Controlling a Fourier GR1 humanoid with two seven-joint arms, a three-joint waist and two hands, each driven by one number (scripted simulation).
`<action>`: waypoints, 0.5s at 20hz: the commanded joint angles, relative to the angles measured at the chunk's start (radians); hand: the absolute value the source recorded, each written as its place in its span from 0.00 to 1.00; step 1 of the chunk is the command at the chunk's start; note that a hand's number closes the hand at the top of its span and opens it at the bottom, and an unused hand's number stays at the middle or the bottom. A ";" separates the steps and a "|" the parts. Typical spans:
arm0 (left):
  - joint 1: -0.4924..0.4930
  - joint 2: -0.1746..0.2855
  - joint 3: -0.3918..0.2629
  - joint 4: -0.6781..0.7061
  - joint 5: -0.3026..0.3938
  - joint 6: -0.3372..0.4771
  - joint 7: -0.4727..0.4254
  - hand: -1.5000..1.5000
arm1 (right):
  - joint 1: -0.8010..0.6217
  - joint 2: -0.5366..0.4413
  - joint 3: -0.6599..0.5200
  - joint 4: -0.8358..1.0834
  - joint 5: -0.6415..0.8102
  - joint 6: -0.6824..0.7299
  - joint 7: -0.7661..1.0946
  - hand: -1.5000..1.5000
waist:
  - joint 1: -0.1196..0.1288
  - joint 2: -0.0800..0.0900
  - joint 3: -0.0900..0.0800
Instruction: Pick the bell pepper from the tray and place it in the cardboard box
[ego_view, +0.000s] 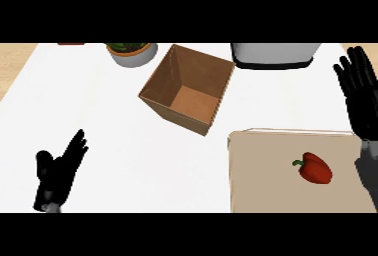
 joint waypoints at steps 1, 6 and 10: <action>-0.064 0.013 -0.039 -0.085 -0.061 0.024 0.026 0.50 | -0.040 -0.057 -0.025 -0.062 -0.072 0.129 0.026 0.00 | -0.004 0.003 -0.023; -0.225 0.110 -0.087 -0.196 -0.107 -0.105 -0.154 0.50 | -0.203 -0.157 0.041 -0.148 -0.184 0.525 -0.076 0.00 | 0.011 -0.014 -0.018; -0.217 0.106 -0.113 -0.206 -0.085 -0.163 -0.213 0.50 | -0.137 -0.361 0.029 -0.048 -0.052 0.788 -0.281 0.00 | 0.012 0.022 -0.018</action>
